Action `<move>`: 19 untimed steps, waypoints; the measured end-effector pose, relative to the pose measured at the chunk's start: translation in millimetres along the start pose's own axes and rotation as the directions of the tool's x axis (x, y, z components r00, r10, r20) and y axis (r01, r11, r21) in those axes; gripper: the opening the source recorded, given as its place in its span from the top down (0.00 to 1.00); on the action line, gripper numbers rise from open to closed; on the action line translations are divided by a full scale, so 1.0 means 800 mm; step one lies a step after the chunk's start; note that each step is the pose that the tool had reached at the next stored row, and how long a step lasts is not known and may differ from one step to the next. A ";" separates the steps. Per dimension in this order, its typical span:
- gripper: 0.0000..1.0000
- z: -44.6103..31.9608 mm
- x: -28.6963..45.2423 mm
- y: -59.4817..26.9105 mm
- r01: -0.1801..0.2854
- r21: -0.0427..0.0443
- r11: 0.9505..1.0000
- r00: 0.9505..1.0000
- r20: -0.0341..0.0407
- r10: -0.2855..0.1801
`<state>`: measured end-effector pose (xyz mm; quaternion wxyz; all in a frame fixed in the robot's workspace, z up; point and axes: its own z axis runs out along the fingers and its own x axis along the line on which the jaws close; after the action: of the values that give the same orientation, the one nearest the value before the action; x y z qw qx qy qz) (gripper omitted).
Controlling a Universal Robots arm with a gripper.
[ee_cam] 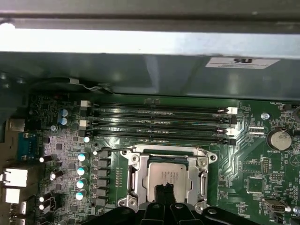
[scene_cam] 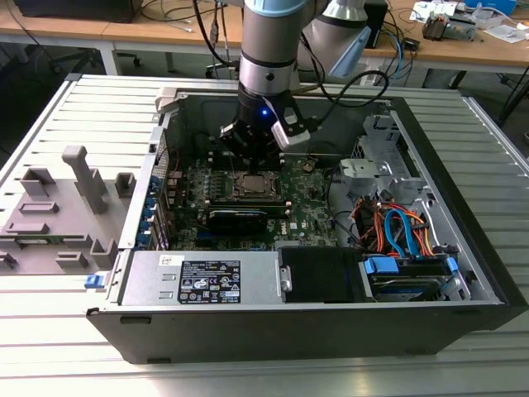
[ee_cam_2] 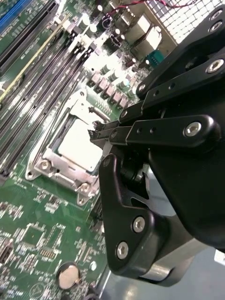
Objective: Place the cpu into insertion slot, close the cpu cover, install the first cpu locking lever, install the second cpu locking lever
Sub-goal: 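Install the first cpu locking lever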
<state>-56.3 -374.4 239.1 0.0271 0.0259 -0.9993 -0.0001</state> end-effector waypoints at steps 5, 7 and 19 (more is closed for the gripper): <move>0.89 0.0008 0.0147 0.001 0.000 0.000 1.000 1.000 0.004 0.000; 0.89 0.0011 0.0210 0.001 0.000 0.000 1.000 1.000 0.006 0.000; 0.89 -0.0186 0.0375 0.002 0.000 0.001 1.000 1.000 0.015 0.000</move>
<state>-85.4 -374.4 255.6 0.0198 0.0258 -0.9995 0.0000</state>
